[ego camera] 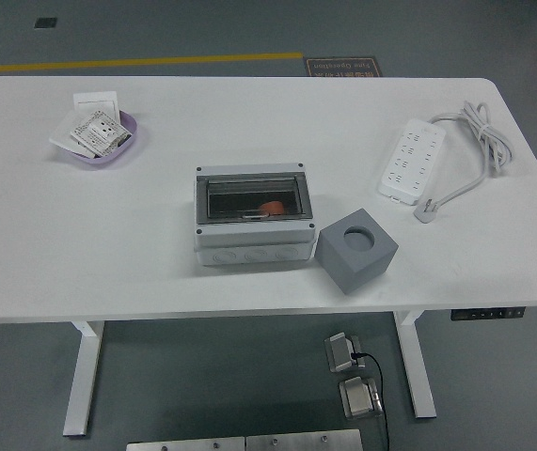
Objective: Pick up the cylinder from the cube,place it in the box,flap close box
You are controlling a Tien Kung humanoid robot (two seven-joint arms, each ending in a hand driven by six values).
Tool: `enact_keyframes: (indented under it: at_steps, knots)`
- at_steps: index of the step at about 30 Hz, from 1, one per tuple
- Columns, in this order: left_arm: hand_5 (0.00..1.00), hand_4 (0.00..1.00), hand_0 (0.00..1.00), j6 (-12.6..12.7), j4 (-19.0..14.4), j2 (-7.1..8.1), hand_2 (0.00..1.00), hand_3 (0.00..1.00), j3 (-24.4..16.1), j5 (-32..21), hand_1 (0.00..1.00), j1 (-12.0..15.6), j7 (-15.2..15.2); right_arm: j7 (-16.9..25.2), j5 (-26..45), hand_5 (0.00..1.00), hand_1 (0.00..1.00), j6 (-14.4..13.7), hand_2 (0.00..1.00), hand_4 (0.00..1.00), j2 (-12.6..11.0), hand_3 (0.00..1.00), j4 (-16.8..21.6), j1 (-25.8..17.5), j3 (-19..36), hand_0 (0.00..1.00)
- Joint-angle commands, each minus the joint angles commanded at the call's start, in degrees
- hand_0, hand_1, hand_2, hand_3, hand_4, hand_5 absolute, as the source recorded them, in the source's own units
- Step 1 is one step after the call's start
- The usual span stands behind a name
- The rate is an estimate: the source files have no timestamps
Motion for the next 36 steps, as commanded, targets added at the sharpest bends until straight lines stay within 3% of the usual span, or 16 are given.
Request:
enact_keyframes:
  at_steps: [22, 29, 36]
  knots:
    - [0.54, 0.747, 0.696, 0.17, 0.0, 0.01, 0.608, 0.664, -0.07, -0.52, 0.695, -0.11, 0.17, 0.38, 3.05, 0.687, 0.632, 0.21, 0.672, 0.886, 0.12, 0.668, -1.11, -0.21, 0.34, 0.711]
    - [0.544, 0.748, 0.695, 0.42, 0.0, 0.55, 0.618, 0.673, -0.26, -0.42, 0.652, -0.47, 0.22, 0.34, 3.06, 0.693, 0.626, 0.14, 0.665, 0.887, 0.07, 0.663, -1.33, -0.12, 0.46, 0.708]
    - [0.553, 0.755, 0.696, 0.86, 0.0, 1.44, 0.628, 0.671, -0.28, -0.25, 0.677, -1.25, -0.01, 0.9, 4.72, 0.7, 0.622, 0.57, 0.663, 0.882, -0.05, 0.663, -1.71, -0.04, 0.16, 0.703]
